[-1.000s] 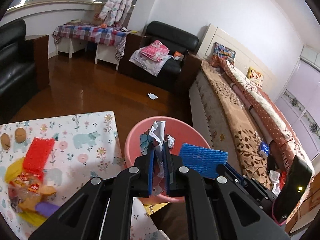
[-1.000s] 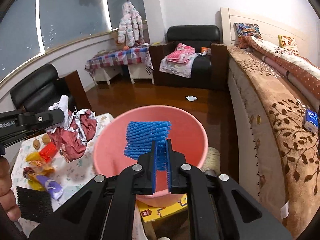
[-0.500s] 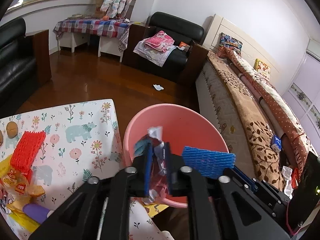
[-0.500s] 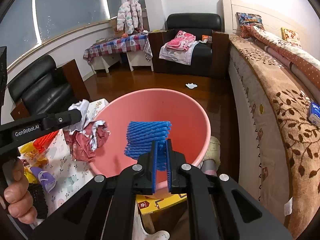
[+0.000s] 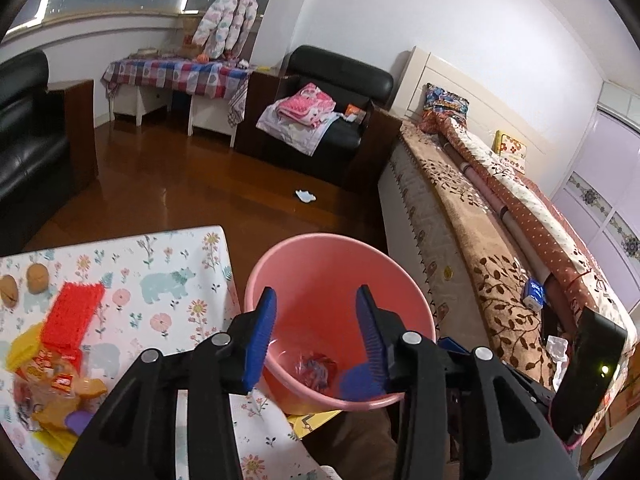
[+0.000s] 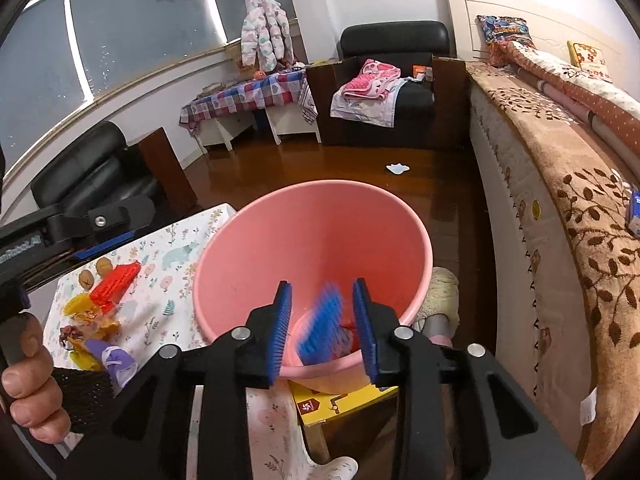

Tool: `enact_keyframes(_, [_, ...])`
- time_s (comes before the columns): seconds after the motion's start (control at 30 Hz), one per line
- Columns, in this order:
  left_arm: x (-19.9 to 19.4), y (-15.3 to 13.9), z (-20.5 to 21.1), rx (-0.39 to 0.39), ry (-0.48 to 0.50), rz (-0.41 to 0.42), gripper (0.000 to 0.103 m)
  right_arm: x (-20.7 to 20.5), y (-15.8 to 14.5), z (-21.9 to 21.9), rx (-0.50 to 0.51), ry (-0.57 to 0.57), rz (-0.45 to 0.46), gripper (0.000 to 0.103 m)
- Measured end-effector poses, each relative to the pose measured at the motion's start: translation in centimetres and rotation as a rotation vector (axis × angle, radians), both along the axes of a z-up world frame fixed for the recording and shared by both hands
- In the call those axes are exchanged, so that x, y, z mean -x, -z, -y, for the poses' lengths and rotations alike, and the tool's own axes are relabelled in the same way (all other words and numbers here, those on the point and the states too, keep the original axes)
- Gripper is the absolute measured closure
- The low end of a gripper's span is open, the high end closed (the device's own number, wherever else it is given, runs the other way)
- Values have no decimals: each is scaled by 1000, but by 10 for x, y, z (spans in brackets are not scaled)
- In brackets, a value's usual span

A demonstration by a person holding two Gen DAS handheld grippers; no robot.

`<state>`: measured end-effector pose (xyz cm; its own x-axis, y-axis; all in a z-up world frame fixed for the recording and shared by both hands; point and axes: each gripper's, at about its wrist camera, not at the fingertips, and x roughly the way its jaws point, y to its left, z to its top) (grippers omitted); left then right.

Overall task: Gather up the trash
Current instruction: 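Move both tools back over the table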

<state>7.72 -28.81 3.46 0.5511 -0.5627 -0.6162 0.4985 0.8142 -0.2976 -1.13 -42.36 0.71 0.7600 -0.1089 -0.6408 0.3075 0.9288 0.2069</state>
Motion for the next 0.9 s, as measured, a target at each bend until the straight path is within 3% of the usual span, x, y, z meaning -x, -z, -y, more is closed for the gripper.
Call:
enact_keyframes(0.23, [23, -34, -40, -11, -16, 103, 55, 14, -17, -23, 1, -76, 79, 70])
enact_keyframes(0.47, [48, -53, -126, -46, -129, 180, 54, 21, -20, -76, -36, -319, 102, 70])
enact_keyframes(0.67, [64, -41, -197, -83, -240, 160, 54, 23, -7, -126, -98, -528, 60, 70])
enact_keyframes(0.9, [80, -15, -247, -117, -326, 104, 54, 33, 2, -172, -140, -759, 20, 70])
